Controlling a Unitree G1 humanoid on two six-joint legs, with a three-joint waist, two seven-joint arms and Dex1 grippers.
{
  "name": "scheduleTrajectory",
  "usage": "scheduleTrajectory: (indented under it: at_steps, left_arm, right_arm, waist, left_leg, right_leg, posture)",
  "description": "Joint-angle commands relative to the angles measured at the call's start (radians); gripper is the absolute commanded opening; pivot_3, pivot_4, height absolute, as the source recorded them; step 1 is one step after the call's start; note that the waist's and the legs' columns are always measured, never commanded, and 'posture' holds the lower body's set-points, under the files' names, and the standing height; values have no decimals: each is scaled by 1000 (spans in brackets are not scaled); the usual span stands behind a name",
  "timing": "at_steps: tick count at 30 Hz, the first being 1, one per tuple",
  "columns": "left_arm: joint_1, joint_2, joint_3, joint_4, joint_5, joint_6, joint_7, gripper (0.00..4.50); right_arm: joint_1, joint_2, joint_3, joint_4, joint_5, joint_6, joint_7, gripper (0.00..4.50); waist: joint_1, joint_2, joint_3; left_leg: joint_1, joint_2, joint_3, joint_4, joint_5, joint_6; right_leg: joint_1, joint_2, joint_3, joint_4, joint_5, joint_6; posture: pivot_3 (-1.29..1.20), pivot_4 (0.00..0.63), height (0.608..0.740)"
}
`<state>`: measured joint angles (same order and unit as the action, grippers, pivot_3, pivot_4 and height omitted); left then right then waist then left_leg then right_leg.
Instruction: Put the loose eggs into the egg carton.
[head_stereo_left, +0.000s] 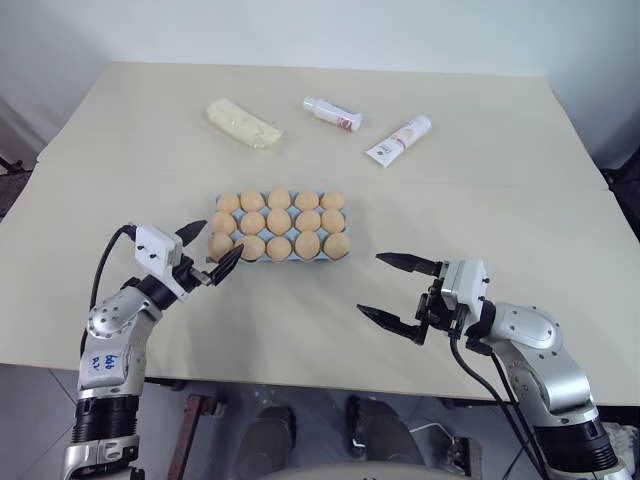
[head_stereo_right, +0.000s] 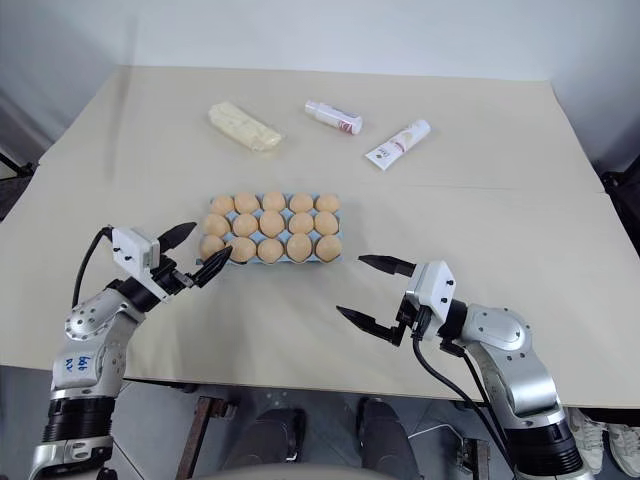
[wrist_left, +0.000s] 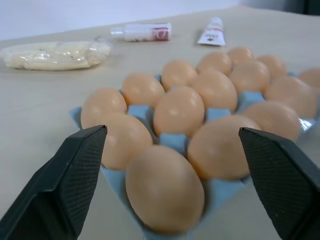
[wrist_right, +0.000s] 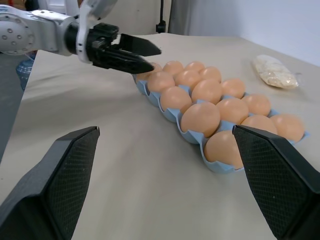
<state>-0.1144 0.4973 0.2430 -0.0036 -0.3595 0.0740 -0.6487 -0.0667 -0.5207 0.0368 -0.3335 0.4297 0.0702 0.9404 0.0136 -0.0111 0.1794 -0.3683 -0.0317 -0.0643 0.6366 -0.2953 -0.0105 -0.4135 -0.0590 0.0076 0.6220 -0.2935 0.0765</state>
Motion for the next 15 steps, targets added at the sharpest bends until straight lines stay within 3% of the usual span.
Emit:
scheduleTrajectory:
  at_steps: [1, 7, 15]
  left_arm:
    - [84, 83, 91, -74, -38, -24, -74, 4442]
    - [243, 226, 158, -37, -25, -88, -232, 4442]
    - [221, 235, 142, -24, 7, -144, -234, 4442]
  right_arm:
    - [5, -3, -10, -42, 27, 3, 3, 4500]
    - [0, -43, -46, 10, 34, 0, 40, 4500]
    - [-20, -43, -53, 65, 29, -14, 57, 4500]
  waist:
    - [-6, 0, 0]
    - [-11, 0, 0]
    - [0, 0, 0]
  left_leg:
    - [0, 0, 0, 0, 0, 0]
    - [0, 0, 0, 0, 0, 1]
    - [0, 0, -1, -1, 0, 1]
  right_leg:
    - [0, 0, 0, 0, 0, 0]
    - [1, -2, 0, -1, -1, -1]
    - [0, -2, -1, -1, -1, -2]
  posture:
    - [0, 150, 740]
    - [0, 150, 740]
    - [0, 150, 740]
